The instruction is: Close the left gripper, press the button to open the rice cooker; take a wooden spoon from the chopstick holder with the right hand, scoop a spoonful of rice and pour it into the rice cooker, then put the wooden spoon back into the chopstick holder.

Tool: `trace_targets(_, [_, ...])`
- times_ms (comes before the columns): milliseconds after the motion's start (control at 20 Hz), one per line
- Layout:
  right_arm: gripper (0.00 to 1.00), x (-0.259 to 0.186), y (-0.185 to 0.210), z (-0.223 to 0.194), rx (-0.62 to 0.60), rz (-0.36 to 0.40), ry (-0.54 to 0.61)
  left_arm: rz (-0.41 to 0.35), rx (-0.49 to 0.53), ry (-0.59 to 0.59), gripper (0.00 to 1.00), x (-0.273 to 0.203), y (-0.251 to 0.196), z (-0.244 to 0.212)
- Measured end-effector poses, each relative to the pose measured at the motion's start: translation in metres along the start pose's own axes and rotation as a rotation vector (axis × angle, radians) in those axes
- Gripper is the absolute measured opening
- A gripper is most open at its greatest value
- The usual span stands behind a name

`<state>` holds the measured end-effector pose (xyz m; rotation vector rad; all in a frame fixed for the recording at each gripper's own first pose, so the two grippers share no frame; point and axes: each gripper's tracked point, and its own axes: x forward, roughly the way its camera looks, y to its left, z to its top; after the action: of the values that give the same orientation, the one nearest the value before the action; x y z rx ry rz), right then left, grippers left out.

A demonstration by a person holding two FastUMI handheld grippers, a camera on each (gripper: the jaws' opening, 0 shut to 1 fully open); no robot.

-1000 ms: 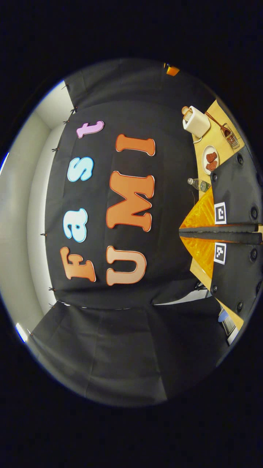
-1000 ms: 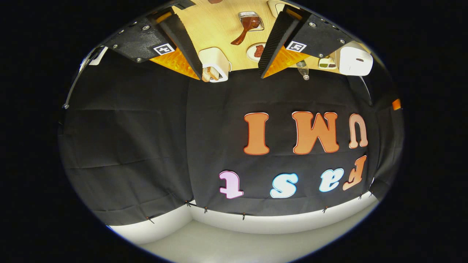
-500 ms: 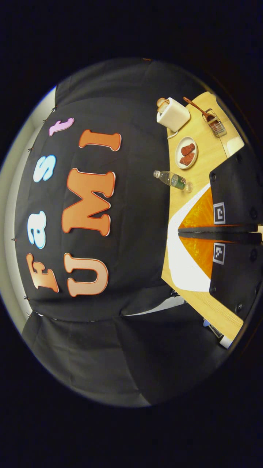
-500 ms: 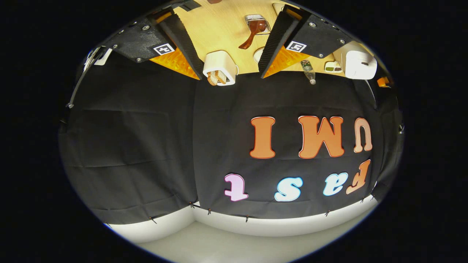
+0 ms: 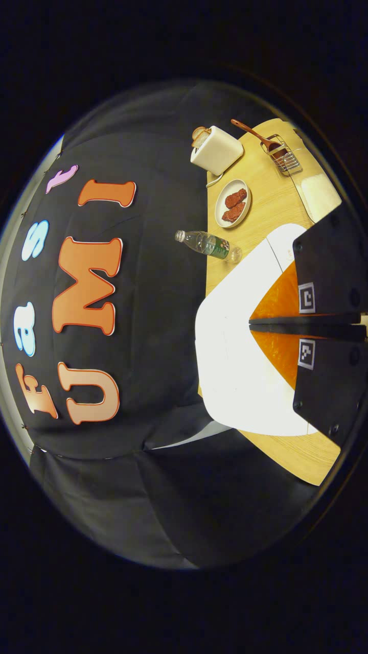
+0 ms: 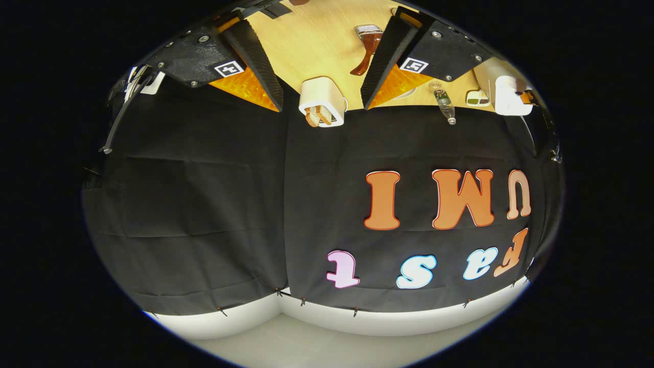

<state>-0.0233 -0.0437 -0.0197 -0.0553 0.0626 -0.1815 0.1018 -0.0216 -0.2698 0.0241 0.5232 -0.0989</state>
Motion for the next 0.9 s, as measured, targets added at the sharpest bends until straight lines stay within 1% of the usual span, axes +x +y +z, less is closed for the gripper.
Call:
trace_targets(100, [0.95,-0.001,-0.002,-0.004,0.002,-0.001,0.012,-0.007,-0.026,0.03,0.05,0.001,-0.001,-0.009])
trace_targets(150, [0.95,-0.001,-0.003,-0.006,0.002,-0.001,0.015,-0.011,-0.026,0.013,0.05,0.003,0.0,-0.004])
trace_targets(250, [0.95,-0.001,-0.002,-0.011,0.003,0.004,0.024,-0.011,-0.026,0.065,0.05,0.004,0.0,-0.015])
trace_targets(300, [0.95,-0.001,0.001,-0.015,0.007,0.01,0.032,-0.012,-0.027,0.072,0.04,0.004,0.001,-0.016])
trace_targets(350, [0.95,-0.001,0.003,-0.018,0.015,0.017,0.04,-0.007,-0.014,0.052,0.04,0.004,0.0,-0.012])
trace_targets(400, [0.95,-0.001,0.006,-0.021,0.024,0.027,0.049,-0.001,-0.004,0.059,0.05,0.003,-0.001,-0.012])
trace_targets(500, [0.95,-0.001,0.011,-0.025,0.034,0.047,0.058,-0.001,0.018,0.067,0.05,-0.001,-0.003,-0.005])
trace_targets(550, [1.0,0.0,0.011,-0.025,0.037,0.053,0.056,-0.001,0.017,0.048,0.05,-0.01,-0.002,0.009])
trace_targets(600, [1.0,0.0,0.012,-0.024,0.04,0.059,0.052,0.002,0.011,0.001,0.05,-0.019,-0.001,0.03])
trace_targets(650, [0.95,0.001,0.012,-0.024,0.046,0.066,0.049,0.011,0.006,-0.052,0.05,-0.03,0.003,0.054])
trace_targets(700, [0.95,0.001,0.013,-0.024,0.055,0.073,0.049,0.029,0.001,-0.112,0.04,-0.042,0.007,0.08])
trace_targets(800, [0.95,0.002,0.016,-0.028,0.076,0.089,0.054,0.035,-0.019,-0.203,0.04,-0.067,0.012,0.122])
trace_targets(900, [0.95,0.006,0.021,-0.033,0.096,0.111,0.063,0.033,-0.039,-0.264,0.05,-0.093,0.013,0.144])
